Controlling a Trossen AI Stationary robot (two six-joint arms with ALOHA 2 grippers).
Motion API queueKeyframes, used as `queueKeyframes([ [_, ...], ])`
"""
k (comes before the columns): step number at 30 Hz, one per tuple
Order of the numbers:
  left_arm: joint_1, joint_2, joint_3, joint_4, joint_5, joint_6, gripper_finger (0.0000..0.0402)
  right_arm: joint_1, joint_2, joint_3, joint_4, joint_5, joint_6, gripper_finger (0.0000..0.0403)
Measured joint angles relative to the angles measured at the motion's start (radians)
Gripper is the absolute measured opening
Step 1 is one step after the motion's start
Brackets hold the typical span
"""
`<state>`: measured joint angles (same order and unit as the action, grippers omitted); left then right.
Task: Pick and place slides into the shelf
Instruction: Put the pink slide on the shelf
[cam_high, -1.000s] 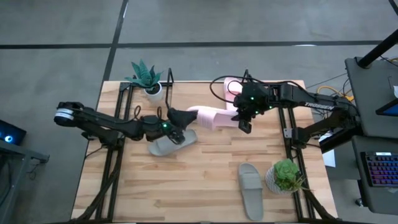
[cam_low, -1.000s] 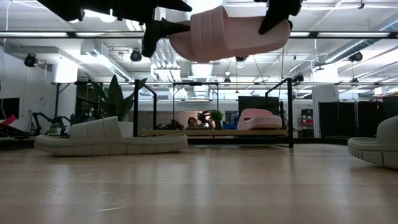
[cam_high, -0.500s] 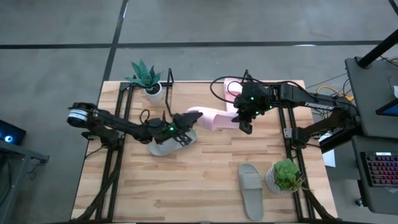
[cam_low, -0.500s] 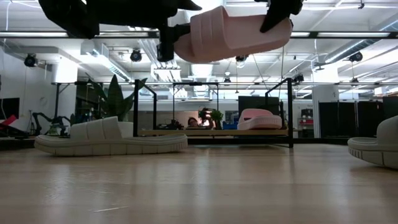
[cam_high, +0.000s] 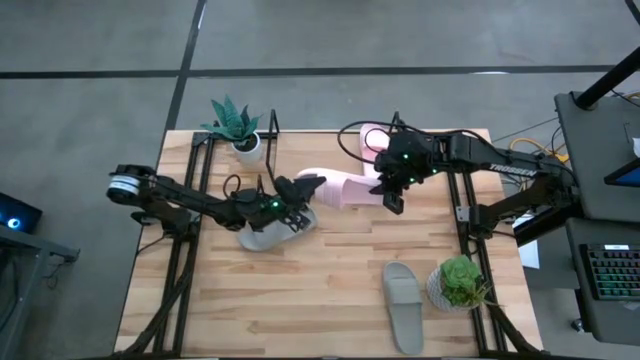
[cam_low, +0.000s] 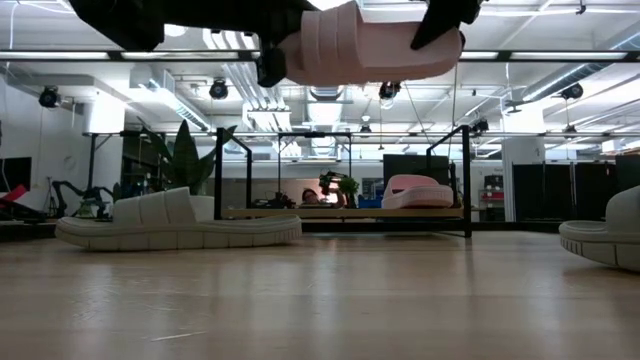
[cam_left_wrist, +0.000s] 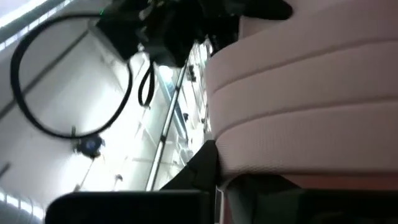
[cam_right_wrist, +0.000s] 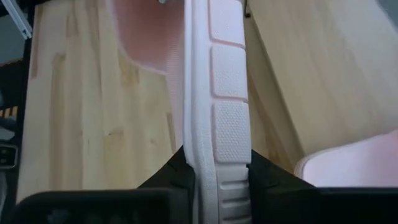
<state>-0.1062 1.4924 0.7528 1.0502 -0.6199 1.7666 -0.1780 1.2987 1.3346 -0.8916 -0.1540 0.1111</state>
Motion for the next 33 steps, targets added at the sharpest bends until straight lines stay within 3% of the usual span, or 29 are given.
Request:
queueKeyframes([
  [3, 0.0, -0.004, 0.001, -0.002, -0.042, -0.01, 0.0002, 0.0, 0.0, 0.011, 0.014, 0.009, -0.035, 0.0113],
  [7, 0.0, -0.005, -0.003, -0.003, -0.104, -0.067, 0.0001, 0.002, -0.001, 0.041, 0.025, 0.105, -0.088, 0.0175],
  [12, 0.0, -0.006, -0.005, -0.012, -0.19, -0.086, 0.0001, 0.001, -0.001, 0.076, 0.021, 0.216, -0.16, 0.0214],
  [15, 0.001, -0.006, -0.006, -0.021, -0.255, -0.118, 0.0001, 0.004, -0.001, 0.108, 0.021, 0.291, -0.206, 0.0218],
  [19, 0.004, -0.006, -0.006, -0.015, -0.334, -0.193, 0.0, 0.024, -0.002, 0.136, 0.063, 0.305, -0.27, 0.0214],
  [26, 0.021, -0.007, 0.005, -0.013, -0.393, -0.356, 0.0, 0.159, -0.002, 0.119, 0.184, 0.326, -0.472, 0.0204],
  [33, 0.033, -0.008, 0.028, -0.013, -0.415, -0.478, 0.0, 0.323, 0.03, 0.109, 0.196, 0.597, -0.678, 0.0195],
])
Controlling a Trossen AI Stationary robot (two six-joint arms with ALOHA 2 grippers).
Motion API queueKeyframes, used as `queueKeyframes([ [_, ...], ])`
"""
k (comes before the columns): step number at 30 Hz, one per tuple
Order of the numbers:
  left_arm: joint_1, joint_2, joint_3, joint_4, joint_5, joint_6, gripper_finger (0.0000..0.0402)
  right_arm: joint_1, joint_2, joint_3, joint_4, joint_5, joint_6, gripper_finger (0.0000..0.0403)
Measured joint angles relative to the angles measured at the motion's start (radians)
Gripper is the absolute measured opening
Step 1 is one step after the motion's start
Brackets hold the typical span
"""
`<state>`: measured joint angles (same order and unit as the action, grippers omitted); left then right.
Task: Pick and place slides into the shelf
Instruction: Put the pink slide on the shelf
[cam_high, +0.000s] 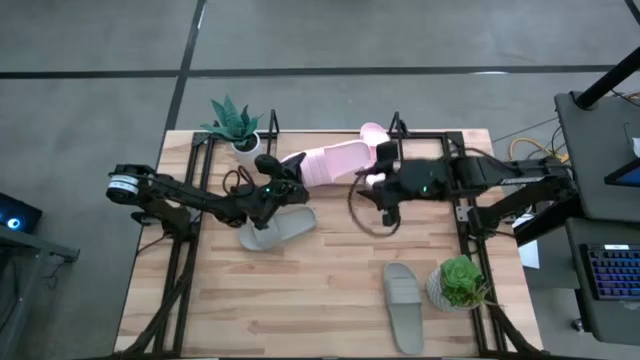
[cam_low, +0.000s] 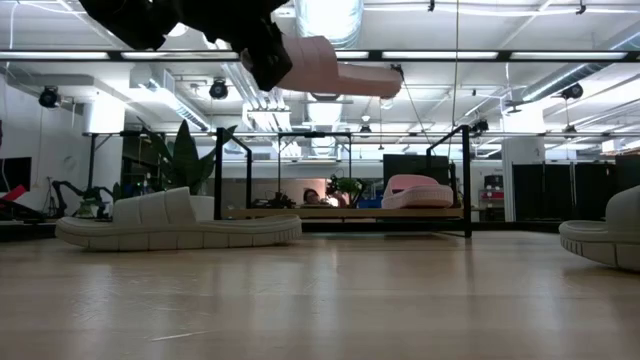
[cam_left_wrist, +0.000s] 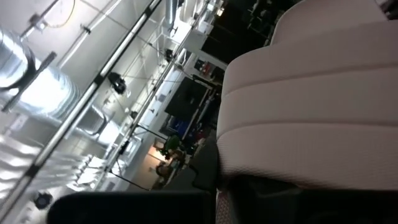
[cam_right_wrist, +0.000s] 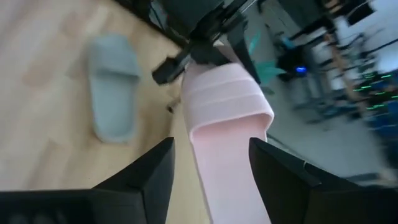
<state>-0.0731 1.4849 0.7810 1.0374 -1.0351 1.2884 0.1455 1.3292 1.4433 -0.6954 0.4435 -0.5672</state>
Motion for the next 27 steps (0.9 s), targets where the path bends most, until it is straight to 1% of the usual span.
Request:
queueKeyframes([
  [6, 0.002, 0.0, 0.021, -0.002, 0.006, -0.141, 0.0, 0.045, 0.072, -0.025, -0.002, 0.257, -0.117, 0.0185],
  [8, 0.002, 0.0, 0.028, -0.001, 0.006, -0.187, 0.0, 0.044, 0.094, -0.033, -0.004, 0.319, -0.151, 0.0181],
  [10, 0.002, 0.0, 0.036, -0.002, 0.007, -0.221, 0.0, 0.044, 0.111, -0.04, -0.005, 0.344, -0.182, 0.0178],
  [13, 0.009, 0.0, 0.043, -0.002, 0.009, -0.279, 0.0, 0.044, 0.125, -0.041, 0.0, 0.349, -0.21, 0.0173],
  [19, 0.013, 0.0, 0.043, -0.01, 0.011, -0.339, 0.0, 0.044, 0.133, -0.043, 0.0, 0.449, -0.246, 0.0171],
  [27, 0.013, 0.0, 0.043, -0.01, 0.083, -0.452, 0.0, 0.039, 0.132, -0.043, -0.002, 0.45, -0.284, 0.0169],
])
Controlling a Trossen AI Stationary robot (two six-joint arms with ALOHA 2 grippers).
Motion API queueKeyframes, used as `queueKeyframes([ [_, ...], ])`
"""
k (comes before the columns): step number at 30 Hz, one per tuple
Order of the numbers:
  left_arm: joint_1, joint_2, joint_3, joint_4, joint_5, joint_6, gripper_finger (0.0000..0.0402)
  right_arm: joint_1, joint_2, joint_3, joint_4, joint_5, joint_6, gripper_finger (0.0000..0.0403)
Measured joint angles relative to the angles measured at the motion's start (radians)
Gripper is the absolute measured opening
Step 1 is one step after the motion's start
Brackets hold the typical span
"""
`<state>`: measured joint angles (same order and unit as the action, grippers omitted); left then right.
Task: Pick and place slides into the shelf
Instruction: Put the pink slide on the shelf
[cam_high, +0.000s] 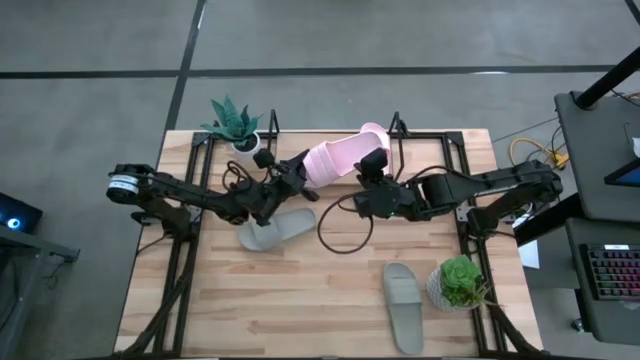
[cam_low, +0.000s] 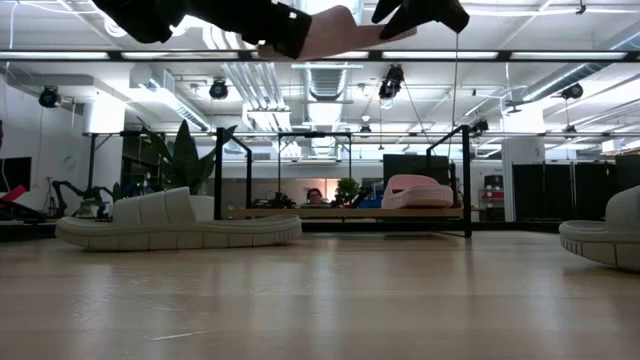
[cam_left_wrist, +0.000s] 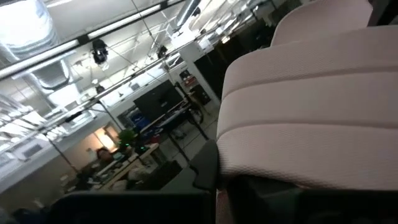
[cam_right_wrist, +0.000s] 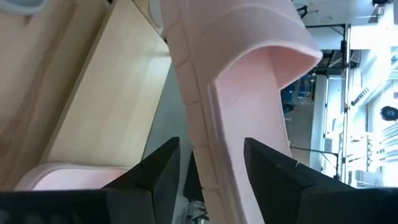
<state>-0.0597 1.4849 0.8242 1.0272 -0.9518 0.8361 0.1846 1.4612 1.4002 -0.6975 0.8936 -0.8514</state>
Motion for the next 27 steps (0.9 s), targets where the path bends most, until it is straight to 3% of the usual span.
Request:
queueKeyframes([
  [10, 0.002, -0.003, 0.0, -0.026, 0.098, -0.144, 0.0, -0.004, -0.001, 0.0, -0.003, 0.045, -0.003, 0.0169],
  [16, 0.001, -0.006, 0.0, -0.025, 0.111, -0.15, 0.0, -0.006, -0.001, 0.0, -0.026, 0.045, 0.094, 0.0169],
  [27, 0.006, -0.033, 0.0, -0.041, 0.135, -0.178, 0.0, 0.001, -0.001, 0.0, -0.051, 0.054, 0.042, 0.0169],
])
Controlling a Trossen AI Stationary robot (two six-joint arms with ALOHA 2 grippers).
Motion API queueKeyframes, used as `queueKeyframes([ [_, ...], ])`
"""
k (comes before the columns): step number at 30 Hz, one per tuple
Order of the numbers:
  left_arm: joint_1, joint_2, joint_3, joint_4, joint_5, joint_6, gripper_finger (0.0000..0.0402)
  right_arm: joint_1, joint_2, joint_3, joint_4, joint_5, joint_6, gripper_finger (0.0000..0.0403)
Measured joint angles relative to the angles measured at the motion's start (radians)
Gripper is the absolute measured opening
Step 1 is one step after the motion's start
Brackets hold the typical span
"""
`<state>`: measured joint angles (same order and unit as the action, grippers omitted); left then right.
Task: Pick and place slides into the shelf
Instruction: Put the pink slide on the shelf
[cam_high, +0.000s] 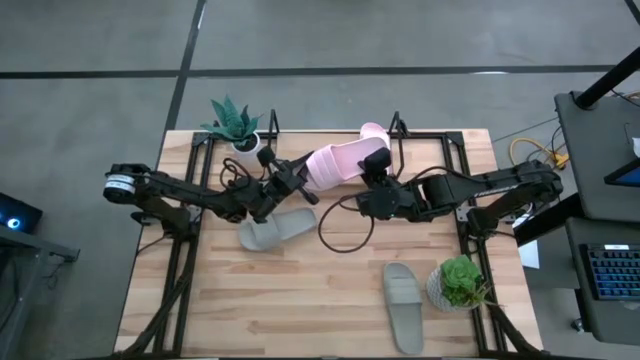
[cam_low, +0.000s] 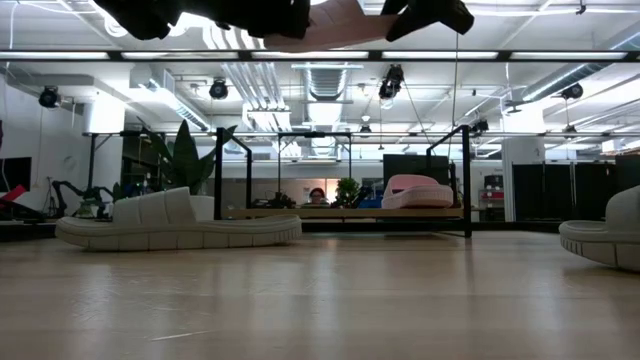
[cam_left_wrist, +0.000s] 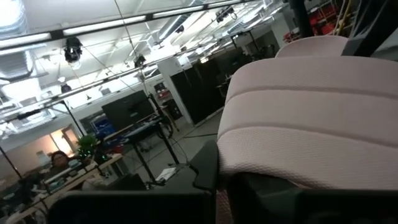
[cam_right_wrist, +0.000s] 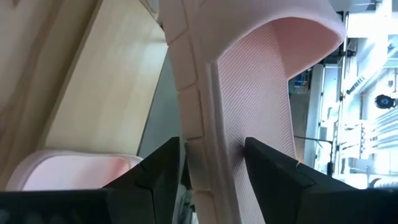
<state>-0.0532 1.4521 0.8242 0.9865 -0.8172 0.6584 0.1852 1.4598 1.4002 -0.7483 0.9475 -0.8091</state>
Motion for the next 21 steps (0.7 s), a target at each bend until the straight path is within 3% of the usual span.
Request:
queueKeyframes([
  [3, 0.0, -0.008, 0.0, -0.009, 0.015, -0.026, 0.0, 0.0, 0.002, 0.0, 0.001, 0.011, -0.013, 0.0169],
  [8, 0.004, -0.032, 0.0, -0.057, 0.101, -0.132, 0.0, 0.002, 0.008, -0.001, 0.003, 0.119, -0.007, 0.0168],
  [14, 0.011, -0.034, -0.001, -0.086, 0.139, -0.179, 0.0, 0.004, 0.007, -0.002, 0.022, 0.129, 0.007, 0.0164],
  [17, 0.014, -0.034, -0.004, -0.101, 0.143, -0.182, 0.0, 0.007, 0.007, -0.002, 0.022, 0.127, 0.009, 0.0136],
  [21, 0.015, -0.034, -0.008, -0.106, 0.144, -0.181, 0.0, 0.007, 0.006, -0.002, 0.022, 0.107, 0.01, 0.0066],
])
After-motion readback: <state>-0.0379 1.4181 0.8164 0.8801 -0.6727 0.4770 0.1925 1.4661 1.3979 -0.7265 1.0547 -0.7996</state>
